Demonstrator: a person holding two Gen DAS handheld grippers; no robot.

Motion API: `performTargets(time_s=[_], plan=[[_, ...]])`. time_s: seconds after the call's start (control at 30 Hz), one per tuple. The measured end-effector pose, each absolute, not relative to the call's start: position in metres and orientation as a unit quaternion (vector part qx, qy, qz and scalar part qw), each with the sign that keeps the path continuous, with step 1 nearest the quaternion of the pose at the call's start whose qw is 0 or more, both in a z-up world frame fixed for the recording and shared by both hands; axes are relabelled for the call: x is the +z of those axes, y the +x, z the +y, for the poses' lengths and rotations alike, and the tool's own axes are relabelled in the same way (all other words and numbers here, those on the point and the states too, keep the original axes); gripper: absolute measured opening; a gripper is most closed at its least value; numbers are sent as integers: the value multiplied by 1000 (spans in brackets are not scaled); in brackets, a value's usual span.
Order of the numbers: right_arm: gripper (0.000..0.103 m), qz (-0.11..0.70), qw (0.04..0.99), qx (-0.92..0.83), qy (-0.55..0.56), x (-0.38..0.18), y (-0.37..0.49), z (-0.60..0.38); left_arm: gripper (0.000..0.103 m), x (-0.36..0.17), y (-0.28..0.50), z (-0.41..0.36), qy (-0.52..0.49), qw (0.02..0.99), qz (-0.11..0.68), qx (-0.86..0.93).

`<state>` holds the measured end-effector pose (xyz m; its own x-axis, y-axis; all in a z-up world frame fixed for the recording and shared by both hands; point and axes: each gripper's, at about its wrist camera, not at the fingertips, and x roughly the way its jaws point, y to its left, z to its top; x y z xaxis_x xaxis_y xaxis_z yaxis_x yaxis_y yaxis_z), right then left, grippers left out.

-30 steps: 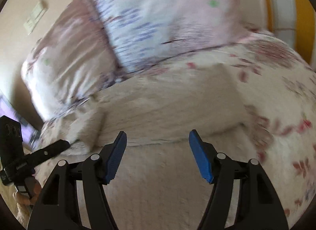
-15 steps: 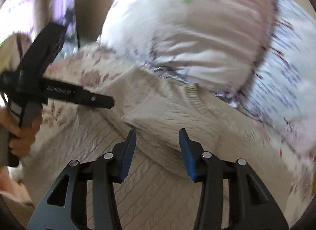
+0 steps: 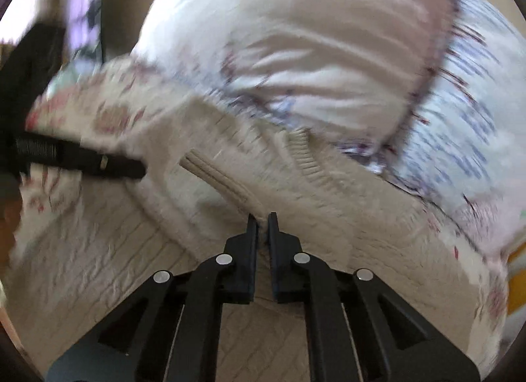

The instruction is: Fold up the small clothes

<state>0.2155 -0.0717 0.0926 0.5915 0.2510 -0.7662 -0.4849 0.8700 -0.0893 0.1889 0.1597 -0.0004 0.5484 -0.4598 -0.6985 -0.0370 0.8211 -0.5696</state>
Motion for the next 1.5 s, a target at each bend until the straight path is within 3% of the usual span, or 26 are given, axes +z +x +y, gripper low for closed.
performTargets(time_s=[0.13, 0.27, 0.47, 0.5, 0.53, 0.6, 0.7, 0.73, 0.83, 0.97, 1.0, 1.03, 1.23, 1.3, 1.4, 1.47, 1.5], plan=[[7, 391, 909, 146, 25, 114, 221, -149, 50, -1, 188, 160, -272, 837, 457, -128], [7, 403, 893, 66, 190, 105, 215, -238, 60, 0, 186, 158, -274, 836, 456, -135], [16, 496, 816, 32, 295, 55, 200, -300, 69, 2, 183, 151, -261, 838, 456, -144], [29, 492, 810, 33, 318, 56, 197, -308, 69, 2, 182, 151, -264, 837, 456, -145], [50, 484, 807, 31, 337, 58, 195, -317, 69, 1, 182, 152, -267, 836, 457, -146], [57, 462, 806, 25, 369, 62, 194, -334, 69, 1, 181, 154, -272, 833, 458, -148], [55, 473, 793, 24, 384, 56, 202, -344, 69, -1, 181, 154, -275, 831, 460, -149], [47, 478, 786, 26, 392, 52, 206, -345, 69, -1, 181, 154, -275, 831, 460, -149], [37, 491, 765, 49, 413, 39, 216, -343, 69, -2, 180, 154, -272, 833, 460, -147], [34, 501, 761, 64, 406, 37, 224, -331, 69, -1, 181, 152, -267, 834, 461, -145], [18, 503, 759, 70, 408, 37, 226, -330, 70, -1, 181, 152, -267, 834, 461, -145], [8, 505, 757, 81, 407, 37, 228, -327, 70, -1, 181, 152, -266, 834, 461, -145], [7, 409, 862, 63, 294, 92, 219, -312, 71, 2, 180, 148, -255, 837, 460, -149], [7, 419, 866, 24, 272, 87, 217, -316, 71, 2, 179, 148, -256, 837, 460, -151], [8, 500, 824, 1, 266, 51, 227, -319, 71, 1, 179, 147, -251, 837, 461, -153], [15, 492, 827, 2, 272, 52, 219, -324, 71, 3, 176, 146, -247, 839, 460, -153], [24, 492, 828, 1, 267, 56, 216, -325, 71, 4, 173, 146, -245, 840, 458, -156]])
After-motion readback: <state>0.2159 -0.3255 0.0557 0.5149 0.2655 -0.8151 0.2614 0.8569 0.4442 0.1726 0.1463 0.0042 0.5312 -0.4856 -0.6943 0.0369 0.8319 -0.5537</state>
